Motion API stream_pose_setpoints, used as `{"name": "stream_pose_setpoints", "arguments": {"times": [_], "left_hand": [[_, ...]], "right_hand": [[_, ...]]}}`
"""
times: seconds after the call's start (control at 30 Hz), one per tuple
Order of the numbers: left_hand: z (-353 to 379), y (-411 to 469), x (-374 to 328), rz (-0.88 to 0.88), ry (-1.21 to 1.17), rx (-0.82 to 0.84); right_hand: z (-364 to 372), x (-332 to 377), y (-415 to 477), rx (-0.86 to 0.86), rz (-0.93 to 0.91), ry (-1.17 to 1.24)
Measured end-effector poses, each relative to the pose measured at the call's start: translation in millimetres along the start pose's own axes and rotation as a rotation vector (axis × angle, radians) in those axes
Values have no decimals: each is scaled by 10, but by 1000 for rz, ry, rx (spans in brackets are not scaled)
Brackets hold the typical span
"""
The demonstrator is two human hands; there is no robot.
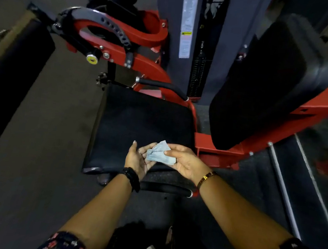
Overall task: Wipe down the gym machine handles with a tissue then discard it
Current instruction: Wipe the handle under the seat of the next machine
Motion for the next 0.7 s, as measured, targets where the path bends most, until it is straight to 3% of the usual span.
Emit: {"name": "stream_pose_setpoints", "arguments": {"times": [0.23,0.47,0.6,0.7], "left_hand": [[-693,-2,-17,35,-83,-50],[-1607,16,-115,185,-252,-252],[-1875,96,120,106,-158,-292],[-1929,215,327,47,-125,-299]], "right_hand": [[350,-490,208,-11,55,-245],[560,-1010,277,-105,155,-53],[735,-1255,341,-82,209,-81],[812,-1353,537,-71,136,-153]]}}
Point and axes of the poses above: each hand's wrist, its own y-axis towards the middle knuckle, its own z-axis out of the palm, x = y × z, the point moved 10 cm from there along y, towards the middle knuckle, and after that the axes turned 1 degree about -y, right-handed, at the moved point
